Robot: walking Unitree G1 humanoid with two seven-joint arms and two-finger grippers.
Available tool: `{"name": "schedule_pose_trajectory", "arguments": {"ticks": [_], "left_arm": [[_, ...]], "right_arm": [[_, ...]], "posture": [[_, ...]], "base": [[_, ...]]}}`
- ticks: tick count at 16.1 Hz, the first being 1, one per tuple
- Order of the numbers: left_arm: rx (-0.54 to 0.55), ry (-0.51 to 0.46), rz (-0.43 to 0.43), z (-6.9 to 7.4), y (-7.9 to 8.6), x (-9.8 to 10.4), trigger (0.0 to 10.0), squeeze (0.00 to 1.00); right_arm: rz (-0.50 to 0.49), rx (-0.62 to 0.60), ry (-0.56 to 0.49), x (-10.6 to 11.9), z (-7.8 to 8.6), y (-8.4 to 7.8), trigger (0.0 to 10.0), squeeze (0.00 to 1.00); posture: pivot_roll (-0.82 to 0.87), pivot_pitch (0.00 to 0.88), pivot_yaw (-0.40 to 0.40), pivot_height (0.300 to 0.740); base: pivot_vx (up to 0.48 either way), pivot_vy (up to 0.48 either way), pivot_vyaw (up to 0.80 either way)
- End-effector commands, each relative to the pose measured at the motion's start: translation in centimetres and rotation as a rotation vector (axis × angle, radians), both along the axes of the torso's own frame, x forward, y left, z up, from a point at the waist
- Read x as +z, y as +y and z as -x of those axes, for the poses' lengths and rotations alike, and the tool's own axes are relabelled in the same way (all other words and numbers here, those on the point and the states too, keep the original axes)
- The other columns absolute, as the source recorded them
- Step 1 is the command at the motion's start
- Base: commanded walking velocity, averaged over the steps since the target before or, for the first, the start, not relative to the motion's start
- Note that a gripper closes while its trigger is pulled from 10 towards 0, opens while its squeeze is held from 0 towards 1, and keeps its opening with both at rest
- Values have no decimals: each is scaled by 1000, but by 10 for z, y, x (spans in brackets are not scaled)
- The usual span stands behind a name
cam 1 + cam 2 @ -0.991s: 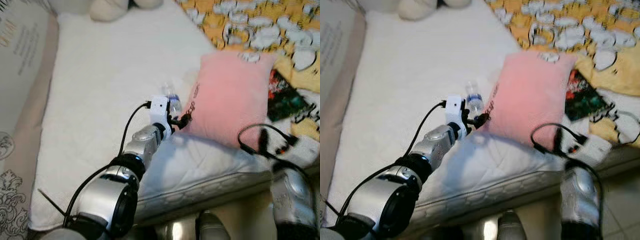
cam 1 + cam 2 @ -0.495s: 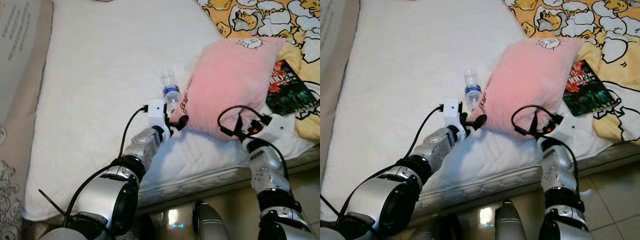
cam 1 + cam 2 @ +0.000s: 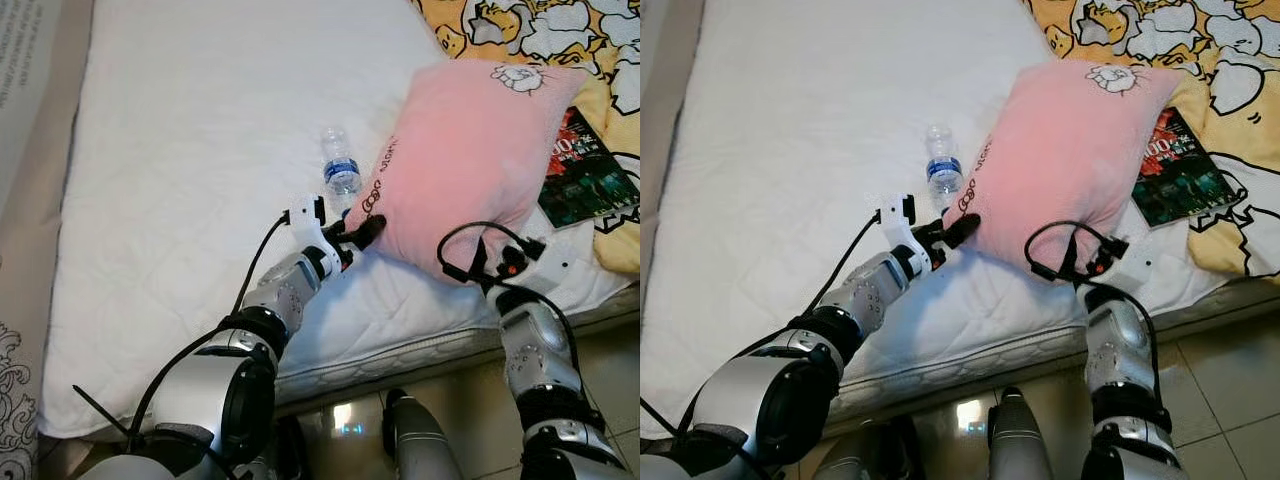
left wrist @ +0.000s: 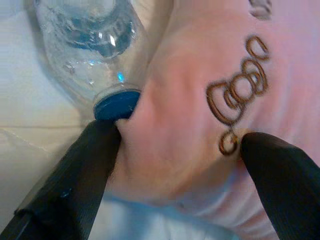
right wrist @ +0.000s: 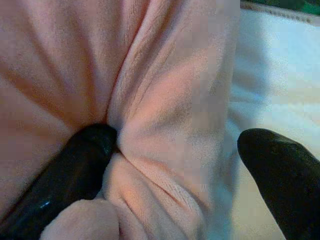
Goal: Clean up the room
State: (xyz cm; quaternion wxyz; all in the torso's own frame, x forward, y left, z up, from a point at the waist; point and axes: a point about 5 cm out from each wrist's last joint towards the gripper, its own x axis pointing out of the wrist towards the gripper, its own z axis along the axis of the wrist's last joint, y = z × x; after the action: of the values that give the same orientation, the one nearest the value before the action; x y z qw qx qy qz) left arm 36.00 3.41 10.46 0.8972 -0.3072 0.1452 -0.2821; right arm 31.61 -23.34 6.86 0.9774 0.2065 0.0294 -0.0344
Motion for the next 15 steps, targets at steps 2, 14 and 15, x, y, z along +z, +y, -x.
{"name": "schedule_pose_trajectory", "arguments": {"ticks": [2, 14, 15], "left_arm": [[-176, 3, 120, 26, -84, 20, 10000, 0], [-369, 7, 117, 60, -122, 8, 0, 0], [-339, 53, 186, 58, -121, 10, 0, 0]], "right_arm": [[-23, 44, 68, -17, 8, 10, 10000, 0], [-96, 176, 3, -1, 18, 37, 0, 0], [-114, 184, 4, 0, 21, 39, 0, 0]], "posture": [[-240, 277, 119, 719], [-272, 244, 119, 719], [-272, 245, 116, 719]], "base": [[0, 0, 0], [0, 0, 0], [0, 0, 0]]}}
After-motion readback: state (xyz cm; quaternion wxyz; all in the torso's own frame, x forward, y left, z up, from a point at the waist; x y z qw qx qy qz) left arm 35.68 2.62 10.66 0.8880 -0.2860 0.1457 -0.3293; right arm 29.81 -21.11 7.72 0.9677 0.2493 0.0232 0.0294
